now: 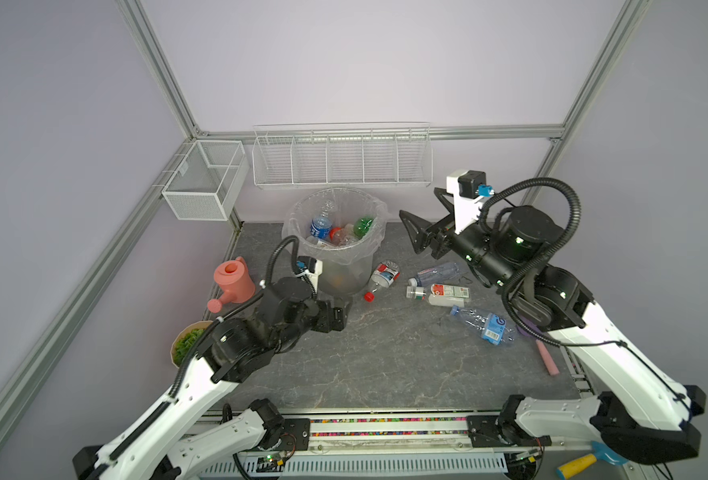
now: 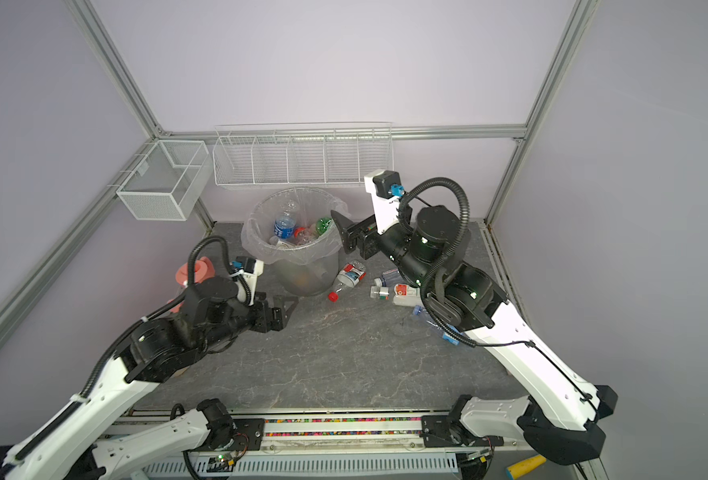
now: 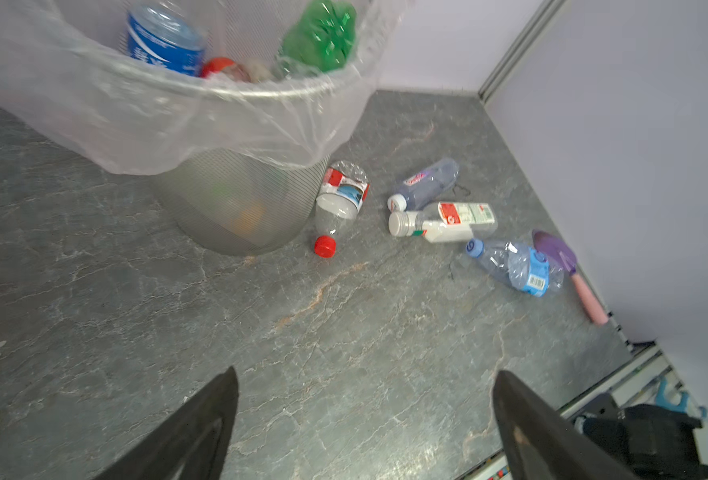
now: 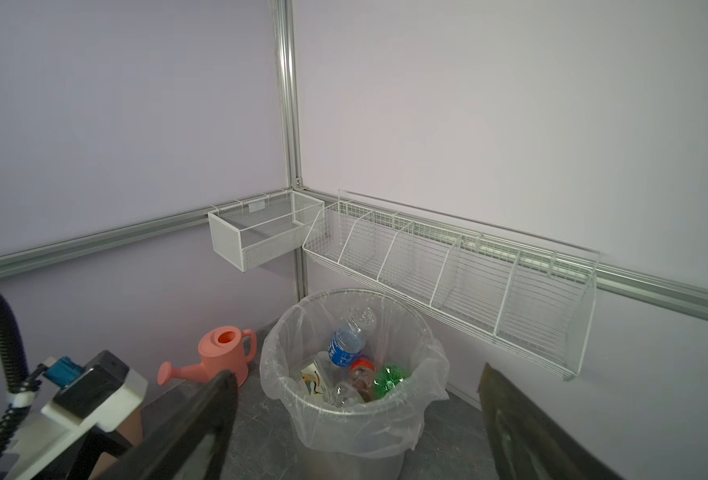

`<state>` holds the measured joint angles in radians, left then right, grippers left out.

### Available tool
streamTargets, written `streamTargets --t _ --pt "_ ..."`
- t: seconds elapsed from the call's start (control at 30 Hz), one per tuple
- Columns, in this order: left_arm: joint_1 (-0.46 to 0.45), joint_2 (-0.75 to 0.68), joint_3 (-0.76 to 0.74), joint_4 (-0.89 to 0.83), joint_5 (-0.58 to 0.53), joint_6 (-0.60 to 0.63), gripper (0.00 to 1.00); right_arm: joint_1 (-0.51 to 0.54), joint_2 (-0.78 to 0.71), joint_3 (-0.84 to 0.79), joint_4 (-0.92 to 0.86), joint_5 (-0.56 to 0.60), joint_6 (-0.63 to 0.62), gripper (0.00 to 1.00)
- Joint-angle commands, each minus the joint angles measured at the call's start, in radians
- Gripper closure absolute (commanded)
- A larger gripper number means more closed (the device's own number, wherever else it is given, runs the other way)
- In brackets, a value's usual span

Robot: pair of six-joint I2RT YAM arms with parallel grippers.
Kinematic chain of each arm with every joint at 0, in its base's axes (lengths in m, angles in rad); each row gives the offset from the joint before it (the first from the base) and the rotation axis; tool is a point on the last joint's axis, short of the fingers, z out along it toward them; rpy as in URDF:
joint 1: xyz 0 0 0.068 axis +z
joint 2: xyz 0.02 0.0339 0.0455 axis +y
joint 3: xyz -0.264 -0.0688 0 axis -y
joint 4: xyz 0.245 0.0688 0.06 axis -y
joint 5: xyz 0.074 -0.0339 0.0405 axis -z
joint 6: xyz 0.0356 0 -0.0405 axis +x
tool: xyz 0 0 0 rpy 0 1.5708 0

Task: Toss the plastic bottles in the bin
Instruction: 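Grasp the red-cap bottle with the left gripper while the right arm withdraws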

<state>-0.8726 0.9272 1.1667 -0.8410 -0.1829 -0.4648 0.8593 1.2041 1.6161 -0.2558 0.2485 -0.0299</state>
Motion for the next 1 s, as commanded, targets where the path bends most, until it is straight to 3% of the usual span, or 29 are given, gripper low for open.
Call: streamTargets --t 0.0,0.13,0.33,0.47,0.67,0.97 --pt "-0.063 0.104 -0.025 0.057 -0.038 0.027 0.04 -0.003 -0.106 -0.098 0.017 0.114 -0.025 0.07" --pt "-0.065 0.228 -0.092 0.195 0.042 0.001 0.04 -0.005 -0.233 -0.217 -0.003 0.171 -0.002 0.07" --pt "-0.063 0.453 -0.095 0.288 -0.006 0.014 0.05 -0.010 -0.385 -0.334 -0.067 0.259 0.019 0.07" --pt "-0.050 0.625 -0.014 0.256 -0.087 0.010 0.07 -0.014 -0.446 -0.382 -0.126 0.293 0.040 0.08" --pt "-0.005 0.838 0.115 0.252 -0.083 0.054 0.11 -0.018 -0.528 -0.463 -0.168 0.336 0.083 0.08" --pt "0.061 0.976 0.199 0.263 -0.102 0.085 0.16 -0.020 -0.593 -0.491 -0.227 0.364 0.110 0.07"
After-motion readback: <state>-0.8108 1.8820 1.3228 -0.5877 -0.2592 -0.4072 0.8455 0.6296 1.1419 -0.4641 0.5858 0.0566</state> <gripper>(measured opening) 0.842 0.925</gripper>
